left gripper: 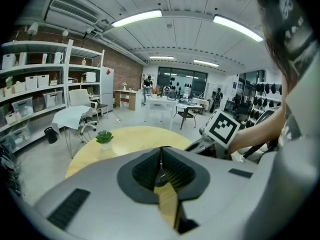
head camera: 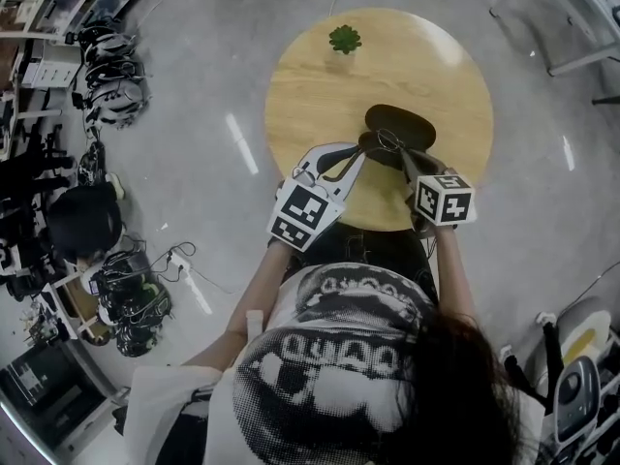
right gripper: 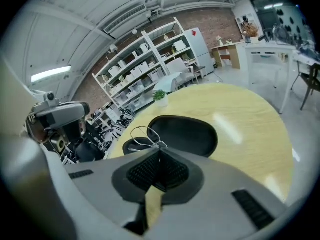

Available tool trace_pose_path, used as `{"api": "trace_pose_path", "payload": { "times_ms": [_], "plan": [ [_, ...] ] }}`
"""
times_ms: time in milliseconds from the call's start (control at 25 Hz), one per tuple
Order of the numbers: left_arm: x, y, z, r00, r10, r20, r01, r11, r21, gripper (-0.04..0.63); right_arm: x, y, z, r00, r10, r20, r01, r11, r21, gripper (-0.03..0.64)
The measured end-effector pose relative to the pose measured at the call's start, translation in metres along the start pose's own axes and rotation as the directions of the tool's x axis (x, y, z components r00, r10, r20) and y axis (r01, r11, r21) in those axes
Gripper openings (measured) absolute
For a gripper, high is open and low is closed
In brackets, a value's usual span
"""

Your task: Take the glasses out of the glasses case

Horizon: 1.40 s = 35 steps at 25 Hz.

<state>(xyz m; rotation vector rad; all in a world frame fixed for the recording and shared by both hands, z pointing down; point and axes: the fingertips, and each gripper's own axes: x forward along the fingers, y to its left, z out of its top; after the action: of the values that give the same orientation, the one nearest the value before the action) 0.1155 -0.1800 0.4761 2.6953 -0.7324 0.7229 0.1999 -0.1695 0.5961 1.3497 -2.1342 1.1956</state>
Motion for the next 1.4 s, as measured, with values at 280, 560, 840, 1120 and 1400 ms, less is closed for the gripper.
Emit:
{"api": "trace_pose_path", "payload": {
  "times_ms": [280, 560, 840, 1120, 1400],
  "plan": [
    [-0.007, 0.001, -0.014, 0.999, 0.024, -0.023, -0.025, 0.999, -0.026, 0.018, 0.035, 0.035, -0.046, 0.977, 0.052, -0.208, -0.101, 0.966, -0.236, 0.002],
    [-0.030, 0.010, -0.025, 0.997, 0.075, -0.021, -0.076, 0.996, -0.045, 0.018, 0.039, 0.075, -0.046, 0.974, 0.143, -0.174, -0.179, 0.960, -0.214, 0.002],
    [-0.072, 0.038, -0.049, 0.983, 0.182, -0.020, -0.183, 0.978, -0.105, 0.018, 0.055, 0.109, -0.053, 0.962, 0.162, -0.219, -0.223, 0.931, -0.290, 0.002],
    [-0.116, 0.045, -0.076, 0.969, 0.245, -0.027, -0.246, 0.960, -0.135, 0.018, 0.046, 0.123, -0.044, 0.976, 0.144, -0.165, -0.187, 0.940, -0.286, 0.001],
    [-0.142, 0.031, -0.084, 0.964, 0.264, 0.018, -0.259, 0.955, -0.143, 0.018, 0.022, 0.144, -0.027, 0.987, 0.140, -0.081, -0.159, 0.937, -0.312, 0.000]
  ]
}}
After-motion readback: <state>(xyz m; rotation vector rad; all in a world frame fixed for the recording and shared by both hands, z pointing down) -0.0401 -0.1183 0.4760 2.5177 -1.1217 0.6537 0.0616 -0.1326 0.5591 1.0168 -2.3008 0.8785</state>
